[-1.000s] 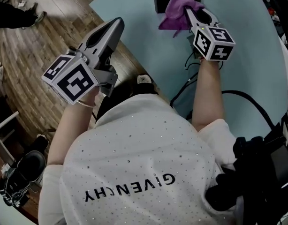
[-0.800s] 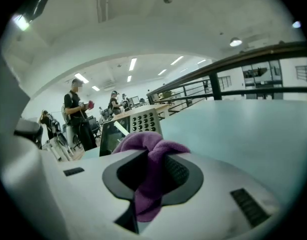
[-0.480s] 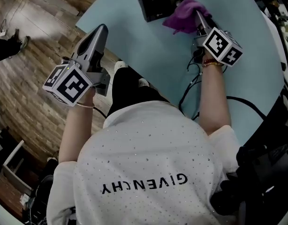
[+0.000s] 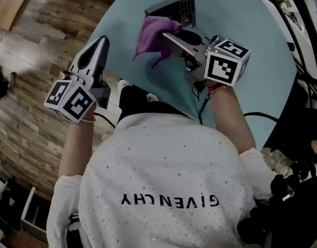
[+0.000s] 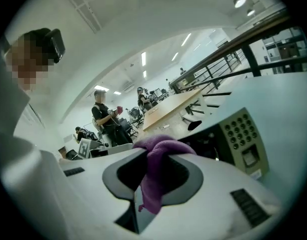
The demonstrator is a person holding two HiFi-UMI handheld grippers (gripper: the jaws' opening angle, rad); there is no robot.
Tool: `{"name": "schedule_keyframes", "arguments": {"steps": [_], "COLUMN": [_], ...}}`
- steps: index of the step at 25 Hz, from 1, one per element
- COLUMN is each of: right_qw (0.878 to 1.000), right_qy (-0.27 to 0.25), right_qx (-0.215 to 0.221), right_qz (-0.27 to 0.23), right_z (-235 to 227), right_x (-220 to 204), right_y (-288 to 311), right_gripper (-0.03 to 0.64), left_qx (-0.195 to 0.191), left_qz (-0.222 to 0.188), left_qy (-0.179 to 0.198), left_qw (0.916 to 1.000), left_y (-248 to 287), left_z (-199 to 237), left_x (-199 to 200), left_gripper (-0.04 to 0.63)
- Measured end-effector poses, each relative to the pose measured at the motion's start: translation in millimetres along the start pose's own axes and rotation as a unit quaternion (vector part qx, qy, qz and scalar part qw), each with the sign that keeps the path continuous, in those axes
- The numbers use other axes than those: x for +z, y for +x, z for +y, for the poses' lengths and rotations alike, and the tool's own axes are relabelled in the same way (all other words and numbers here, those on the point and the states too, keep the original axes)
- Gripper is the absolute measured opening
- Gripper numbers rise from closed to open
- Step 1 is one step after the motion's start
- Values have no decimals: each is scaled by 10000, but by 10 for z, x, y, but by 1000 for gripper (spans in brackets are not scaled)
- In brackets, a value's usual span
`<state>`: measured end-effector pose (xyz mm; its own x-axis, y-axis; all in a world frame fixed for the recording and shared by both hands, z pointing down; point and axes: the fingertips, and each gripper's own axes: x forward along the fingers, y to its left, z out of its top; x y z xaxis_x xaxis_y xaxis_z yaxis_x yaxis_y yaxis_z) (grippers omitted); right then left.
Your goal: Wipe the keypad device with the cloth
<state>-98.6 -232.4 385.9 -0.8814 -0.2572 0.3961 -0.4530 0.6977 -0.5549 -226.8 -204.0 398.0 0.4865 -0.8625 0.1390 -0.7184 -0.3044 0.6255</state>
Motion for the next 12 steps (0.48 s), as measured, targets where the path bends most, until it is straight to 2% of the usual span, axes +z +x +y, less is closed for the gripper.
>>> {"name": "schedule_keyframes", "arguments": {"steps": [2, 5, 7, 10, 12], "right_qw": [9994, 9949, 9922, 9911, 9882], "right_qy": [-314, -771, -771, -616, -707], "right_qx": [-46, -612, -942, -1146, -1298], "right_qz": [97, 206, 273, 283, 392], "right_z": [107, 42, -52, -135, -169], "right_x": [72, 158, 143, 75, -14], "right_y": [117, 312, 455, 534, 483], "right_gripper": [74, 74, 74, 74, 74], "left_qx": [-99, -281, -378, -518, -605], "left_qz": [211, 534, 681, 831, 964], "left_qy": [50, -73, -140, -302, -304], "left_qw": [9997, 9981, 9969, 9947, 9930], "left_y": [84, 159, 151, 164, 210], "left_z": [-34, -21, 67, 162, 139], "left_x": [-17, -103, -139, -157, -160], "left_gripper": [2, 2, 2, 2, 2]}}
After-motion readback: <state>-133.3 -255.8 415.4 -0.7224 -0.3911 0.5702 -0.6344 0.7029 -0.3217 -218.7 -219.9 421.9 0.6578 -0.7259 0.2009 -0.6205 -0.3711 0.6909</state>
